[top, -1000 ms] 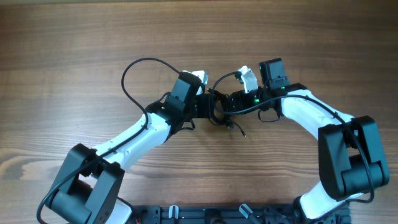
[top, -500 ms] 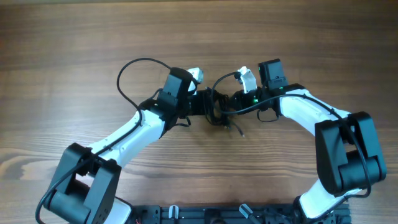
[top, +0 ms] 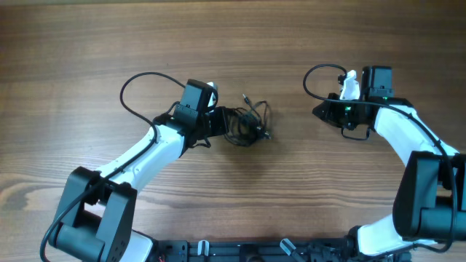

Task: Untangle cables
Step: 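Grasp the black cable bundle with both grippers from opposite sides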

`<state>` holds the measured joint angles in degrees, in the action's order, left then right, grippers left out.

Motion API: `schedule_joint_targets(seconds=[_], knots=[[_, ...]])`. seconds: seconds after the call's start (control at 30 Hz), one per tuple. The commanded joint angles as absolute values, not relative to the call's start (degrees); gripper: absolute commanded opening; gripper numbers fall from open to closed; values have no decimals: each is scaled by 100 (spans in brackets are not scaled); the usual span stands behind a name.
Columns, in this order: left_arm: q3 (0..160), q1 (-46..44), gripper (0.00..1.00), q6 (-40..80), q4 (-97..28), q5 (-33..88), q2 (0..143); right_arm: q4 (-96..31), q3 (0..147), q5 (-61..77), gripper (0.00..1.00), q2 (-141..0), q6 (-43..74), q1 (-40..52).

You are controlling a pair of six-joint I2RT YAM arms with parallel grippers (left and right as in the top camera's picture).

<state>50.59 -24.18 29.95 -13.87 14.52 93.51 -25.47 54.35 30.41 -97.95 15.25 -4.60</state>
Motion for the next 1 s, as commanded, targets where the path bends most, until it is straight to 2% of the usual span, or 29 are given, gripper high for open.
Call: schedule_joint_targets(seconds=[0.0, 0.07, 0.1, 0.13, 0.2, 0.27, 0.4, 0.6, 0.63, 0.7, 0.73, 0.77, 0.8, 0.87, 0.97], knots=[[5103, -2327, 4, 3026, -1240, 1712, 9275, -2932, 5408, 2373, 4, -9686, 1575, -410], [5103, -2167, 4, 3026, -1284, 1717, 9207, -3164, 5408, 1634, 4, -9686, 1796, -410], [5103, -2051, 4, 3026, -1288, 1726, 9122, -3146, 5408, 2117, 5, -9686, 1387, -408], [5103, -1986, 4, 3026, -1253, 1903, 9048, -3065, 5408, 3020, 14, -9684, 799, -408], [5103, -1975, 4, 3024, -1160, 2421, 9011, -2842, 5408, 4580, 52, -9688, 189, -353], [5103, -1981, 4, 2759, -882, 3660, 9011, -2598, 5408, 5083, 59, -9688, -21, -209], [5103, -1979, 4, 2679, -314, 5111, 9011, -2211, 5408, 5022, 63, -9732, -449, 368], [5103, -1979, 4, 2705, -163, 5852, 9011, -1535, 5408, 4307, 72, -9751, -432, 1109], [5103, -1979, 4, 2703, -161, 5850, 9011, -1520, 5408, 4307, 72, -9751, -427, 1175], [5103, -1979, 4, 2700, -130, 5848, 9011, -1636, 5408, 4270, 59, -9751, -108, 1251], [5103, -1979, 4, 2700, -95, 5843, 9011, -1756, 5408, 4064, 43, -9751, 191, 1258], [5103, -1979, 4, 2700, -78, 5734, 9011, -1940, 5406, 3667, 12, -9751, 523, 1258], [5103, -1975, 4, 2700, -80, 5596, 9011, -2145, 5402, 3120, 4, -9751, 878, 1258], [5100, -1968, 4, 2696, -84, 5183, 9011, -2484, 5402, 2362, 4, -9751, 1066, 1253], [5100, -1968, 4, 2700, -123, 4556, 9011, -2812, 5402, 2102, 4, -9751, 1083, 1232]])
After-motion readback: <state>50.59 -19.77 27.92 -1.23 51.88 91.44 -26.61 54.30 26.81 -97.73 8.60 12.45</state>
